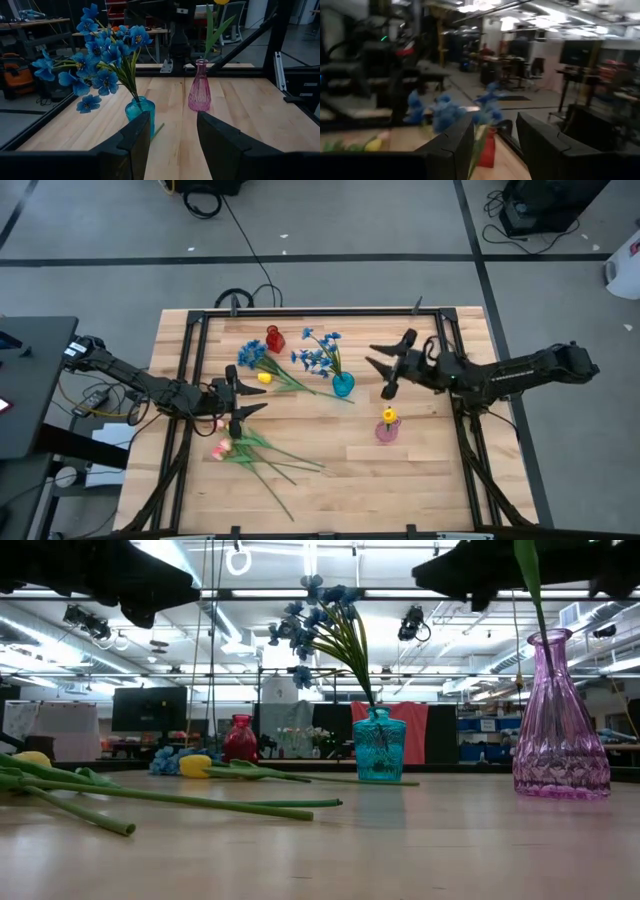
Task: Sort flowers into vase by color
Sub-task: Adjust the blue flower vase
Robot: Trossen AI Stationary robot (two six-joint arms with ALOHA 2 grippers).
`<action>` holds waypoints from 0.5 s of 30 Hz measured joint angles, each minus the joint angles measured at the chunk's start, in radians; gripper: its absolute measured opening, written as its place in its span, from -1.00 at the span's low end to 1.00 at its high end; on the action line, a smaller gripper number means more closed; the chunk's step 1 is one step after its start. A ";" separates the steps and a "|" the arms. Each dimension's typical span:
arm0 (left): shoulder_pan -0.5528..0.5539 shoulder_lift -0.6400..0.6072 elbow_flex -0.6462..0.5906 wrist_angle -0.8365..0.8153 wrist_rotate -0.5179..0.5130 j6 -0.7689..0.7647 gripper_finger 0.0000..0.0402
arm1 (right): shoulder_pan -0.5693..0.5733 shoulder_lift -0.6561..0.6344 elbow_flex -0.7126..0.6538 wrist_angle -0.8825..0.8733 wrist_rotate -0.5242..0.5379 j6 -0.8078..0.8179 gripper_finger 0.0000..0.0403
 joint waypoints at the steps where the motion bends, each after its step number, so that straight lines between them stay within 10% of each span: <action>1: 0.000 0.000 0.000 0.000 0.000 0.000 -0.16 | 0.000 0.022 0.007 0.001 -0.022 -0.009 -0.20; 15: 0.000 0.000 0.000 -0.008 0.000 0.004 -0.16 | 0.066 0.491 0.017 0.555 -0.112 -0.226 -0.21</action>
